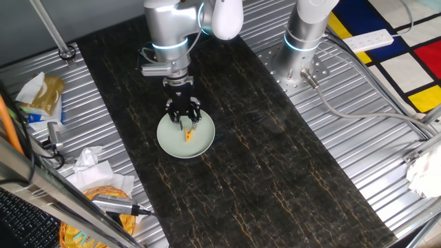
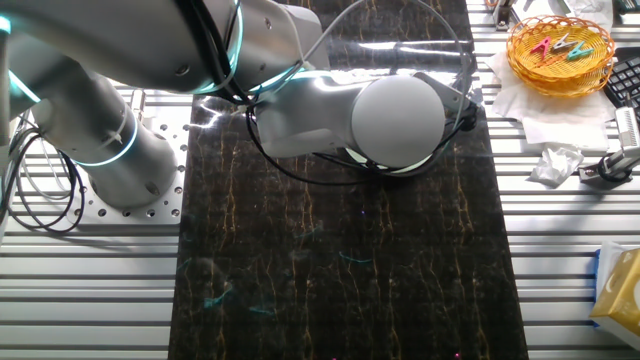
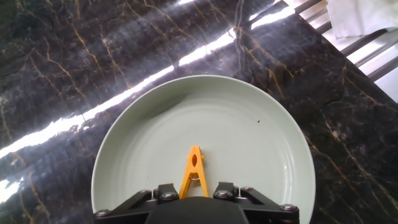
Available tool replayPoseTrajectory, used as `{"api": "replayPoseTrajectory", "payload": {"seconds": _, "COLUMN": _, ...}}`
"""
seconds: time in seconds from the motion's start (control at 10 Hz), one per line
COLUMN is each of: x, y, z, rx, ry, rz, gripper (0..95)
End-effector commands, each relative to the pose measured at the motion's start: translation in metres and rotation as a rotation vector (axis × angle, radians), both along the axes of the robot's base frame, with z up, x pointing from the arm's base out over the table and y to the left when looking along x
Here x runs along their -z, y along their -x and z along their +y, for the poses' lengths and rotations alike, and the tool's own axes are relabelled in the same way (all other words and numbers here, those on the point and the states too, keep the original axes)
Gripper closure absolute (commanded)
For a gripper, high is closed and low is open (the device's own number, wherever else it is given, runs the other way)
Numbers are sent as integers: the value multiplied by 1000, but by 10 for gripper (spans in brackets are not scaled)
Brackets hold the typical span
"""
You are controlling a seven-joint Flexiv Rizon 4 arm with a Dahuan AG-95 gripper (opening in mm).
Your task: Use a clamp
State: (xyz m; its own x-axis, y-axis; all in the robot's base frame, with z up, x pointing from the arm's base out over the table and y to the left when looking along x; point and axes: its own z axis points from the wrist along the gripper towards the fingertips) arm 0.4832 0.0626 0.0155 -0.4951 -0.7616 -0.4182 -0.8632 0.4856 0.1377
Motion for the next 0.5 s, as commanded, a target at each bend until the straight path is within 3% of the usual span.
{"api": "replayPoseTrajectory", "payload": {"seconds": 0.1, "x": -1, "y": -1, "z": 1, "rx": 1, "ry": -2, "rz": 2, "gripper": 380}}
{"api": "replayPoseTrajectory", "payload": {"seconds": 0.5, "x": -1, "y": -1, "z": 5, "rx": 10, "ry": 0, "rz": 4, "gripper": 380}}
